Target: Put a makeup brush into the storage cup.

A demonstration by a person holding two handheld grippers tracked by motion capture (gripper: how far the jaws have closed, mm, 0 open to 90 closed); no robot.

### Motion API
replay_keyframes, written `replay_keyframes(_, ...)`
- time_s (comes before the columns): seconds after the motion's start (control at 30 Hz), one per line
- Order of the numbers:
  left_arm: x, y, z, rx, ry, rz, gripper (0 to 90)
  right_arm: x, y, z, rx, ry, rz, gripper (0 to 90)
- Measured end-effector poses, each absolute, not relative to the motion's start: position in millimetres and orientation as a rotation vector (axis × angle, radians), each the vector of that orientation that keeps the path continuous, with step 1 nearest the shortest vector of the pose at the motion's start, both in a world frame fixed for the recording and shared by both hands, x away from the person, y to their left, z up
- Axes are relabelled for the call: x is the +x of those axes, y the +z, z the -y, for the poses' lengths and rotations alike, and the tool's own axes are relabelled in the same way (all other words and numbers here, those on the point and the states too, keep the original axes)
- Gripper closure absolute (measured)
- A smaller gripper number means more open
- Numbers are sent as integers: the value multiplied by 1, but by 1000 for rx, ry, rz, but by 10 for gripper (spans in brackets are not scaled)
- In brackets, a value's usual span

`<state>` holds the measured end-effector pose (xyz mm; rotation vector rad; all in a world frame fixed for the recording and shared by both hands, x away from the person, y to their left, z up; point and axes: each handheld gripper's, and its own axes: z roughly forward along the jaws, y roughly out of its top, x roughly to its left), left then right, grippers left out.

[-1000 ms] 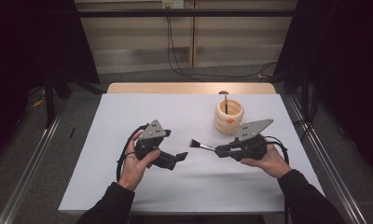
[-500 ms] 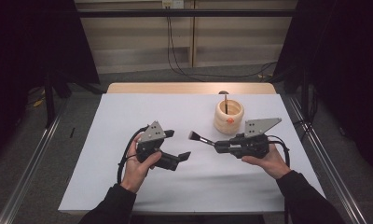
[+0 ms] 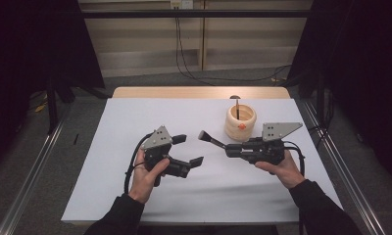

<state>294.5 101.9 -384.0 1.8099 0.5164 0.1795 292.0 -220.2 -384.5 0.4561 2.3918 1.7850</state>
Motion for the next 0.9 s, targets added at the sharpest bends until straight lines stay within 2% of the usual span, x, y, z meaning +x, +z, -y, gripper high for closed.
replay_keyframes(0.67, 292, -375, -84, 1773, 154, -437, 90, 291, -383, 214, 439, 1801, -2381, 801)
replay_keyframes(0.77, 292, -372, -80, 1781, 189, -423, 88, 291, -384, 214, 440, 1800, -2385, 802)
replay_keyframes(0.9, 292, -373, -76, 1779, 180, -396, 193, 291, -385, 213, 433, 1794, -2387, 801)
